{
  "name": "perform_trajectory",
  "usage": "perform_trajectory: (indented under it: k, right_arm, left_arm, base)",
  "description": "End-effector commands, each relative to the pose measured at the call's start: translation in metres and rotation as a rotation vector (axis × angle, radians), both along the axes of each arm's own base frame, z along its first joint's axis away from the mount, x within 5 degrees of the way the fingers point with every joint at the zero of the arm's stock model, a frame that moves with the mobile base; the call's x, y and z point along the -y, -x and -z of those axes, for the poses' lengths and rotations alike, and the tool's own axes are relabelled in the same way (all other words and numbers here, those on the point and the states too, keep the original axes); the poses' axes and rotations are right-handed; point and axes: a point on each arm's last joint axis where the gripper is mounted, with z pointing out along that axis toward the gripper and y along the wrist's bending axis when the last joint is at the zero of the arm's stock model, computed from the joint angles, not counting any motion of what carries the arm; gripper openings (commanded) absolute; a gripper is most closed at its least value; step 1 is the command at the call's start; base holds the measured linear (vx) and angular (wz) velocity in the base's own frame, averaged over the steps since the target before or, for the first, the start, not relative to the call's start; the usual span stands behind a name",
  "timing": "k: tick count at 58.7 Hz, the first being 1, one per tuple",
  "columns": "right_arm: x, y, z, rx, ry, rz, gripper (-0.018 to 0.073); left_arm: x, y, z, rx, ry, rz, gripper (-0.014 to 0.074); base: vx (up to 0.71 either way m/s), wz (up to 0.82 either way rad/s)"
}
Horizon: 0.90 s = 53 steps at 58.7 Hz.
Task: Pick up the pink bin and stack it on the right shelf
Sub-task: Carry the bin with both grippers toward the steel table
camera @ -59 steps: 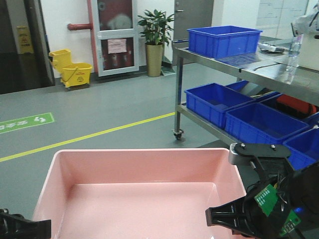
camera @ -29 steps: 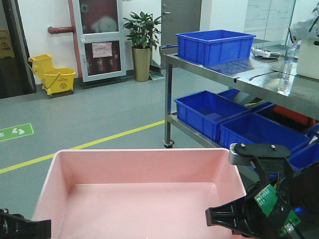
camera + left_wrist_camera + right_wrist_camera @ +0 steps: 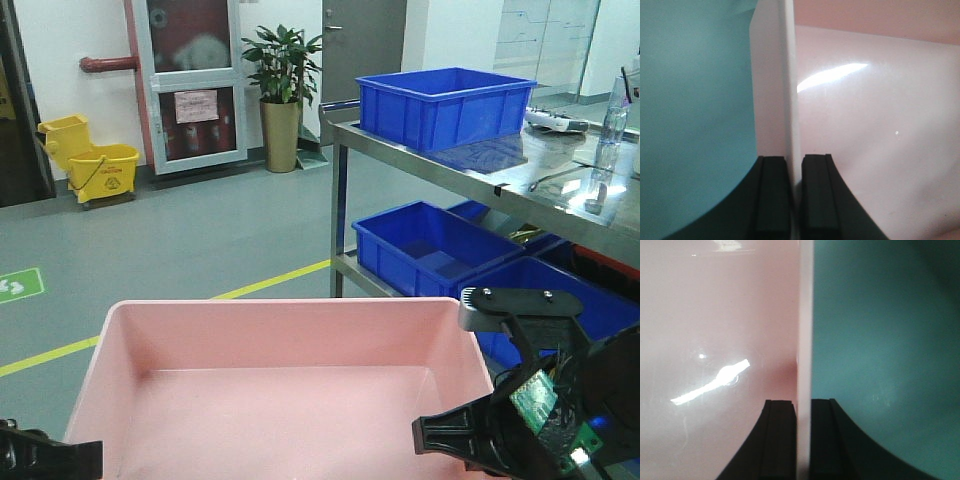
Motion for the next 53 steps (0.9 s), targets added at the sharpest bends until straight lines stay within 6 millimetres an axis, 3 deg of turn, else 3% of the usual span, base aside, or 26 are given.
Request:
perform_trajectory:
  k: [1,53]
  right_arm:
    - [0.0084,-0.0021,-0.0184,0.111,0.04,-0.007,0.0011]
    - [0.0084,-0.0021,-0.0184,0.111,0.04,-0.007,0.0011]
  left_arm:
    - [-0.0012,-0.0017,-0.0192,0.128,0.021,0.006,0.0115]
    - [-0.0012,-0.0017,-0.0192,0.128,0.021,0.006,0.0115]
  base:
    - [0.46,-0.1]
    - [0.45,-0.04]
